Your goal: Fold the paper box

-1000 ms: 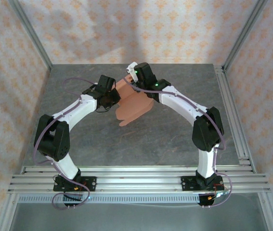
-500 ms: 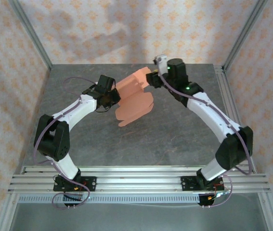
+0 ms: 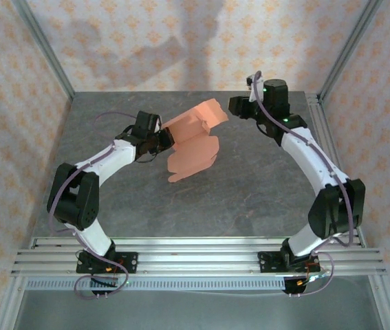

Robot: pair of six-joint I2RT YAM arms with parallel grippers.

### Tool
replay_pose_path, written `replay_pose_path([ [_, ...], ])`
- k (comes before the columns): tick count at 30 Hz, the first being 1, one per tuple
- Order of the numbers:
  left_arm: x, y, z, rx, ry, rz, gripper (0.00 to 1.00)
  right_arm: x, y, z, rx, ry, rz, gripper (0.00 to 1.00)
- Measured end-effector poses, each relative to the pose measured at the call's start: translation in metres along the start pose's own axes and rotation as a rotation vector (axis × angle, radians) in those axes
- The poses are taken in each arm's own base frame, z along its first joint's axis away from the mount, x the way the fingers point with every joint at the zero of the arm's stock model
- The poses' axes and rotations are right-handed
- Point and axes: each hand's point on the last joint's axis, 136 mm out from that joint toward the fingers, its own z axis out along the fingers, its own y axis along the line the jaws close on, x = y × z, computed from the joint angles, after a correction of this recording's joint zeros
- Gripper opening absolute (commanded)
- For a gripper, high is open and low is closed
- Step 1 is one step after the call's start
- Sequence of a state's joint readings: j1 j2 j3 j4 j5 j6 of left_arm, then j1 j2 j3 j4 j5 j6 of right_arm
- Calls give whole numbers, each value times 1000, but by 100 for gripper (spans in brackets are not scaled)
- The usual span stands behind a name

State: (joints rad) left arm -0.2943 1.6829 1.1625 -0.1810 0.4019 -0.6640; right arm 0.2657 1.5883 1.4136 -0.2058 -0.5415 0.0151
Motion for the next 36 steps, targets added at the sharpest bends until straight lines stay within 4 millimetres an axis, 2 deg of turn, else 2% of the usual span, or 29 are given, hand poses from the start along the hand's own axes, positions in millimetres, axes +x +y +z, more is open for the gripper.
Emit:
replay_pose_path([
  [5, -5, -9, -4, 39, -21, 18, 0, 25, 6, 21, -77, 99, 7, 25],
  [12, -5, -8, -4, 33, -22, 16, 0, 42, 49, 25, -208, 150, -71, 25],
  [20, -6, -8, -4, 32, -23, 15, 0, 51, 63, 23, -269, 181, -100, 29],
  [30, -5, -9, -4, 39, -18, 15, 0, 49, 73, 14, -281, 189, -175, 30],
  [36, -5, -10, -4, 43, -16, 16, 0, 48, 97, 21, -333, 207, -226, 29],
])
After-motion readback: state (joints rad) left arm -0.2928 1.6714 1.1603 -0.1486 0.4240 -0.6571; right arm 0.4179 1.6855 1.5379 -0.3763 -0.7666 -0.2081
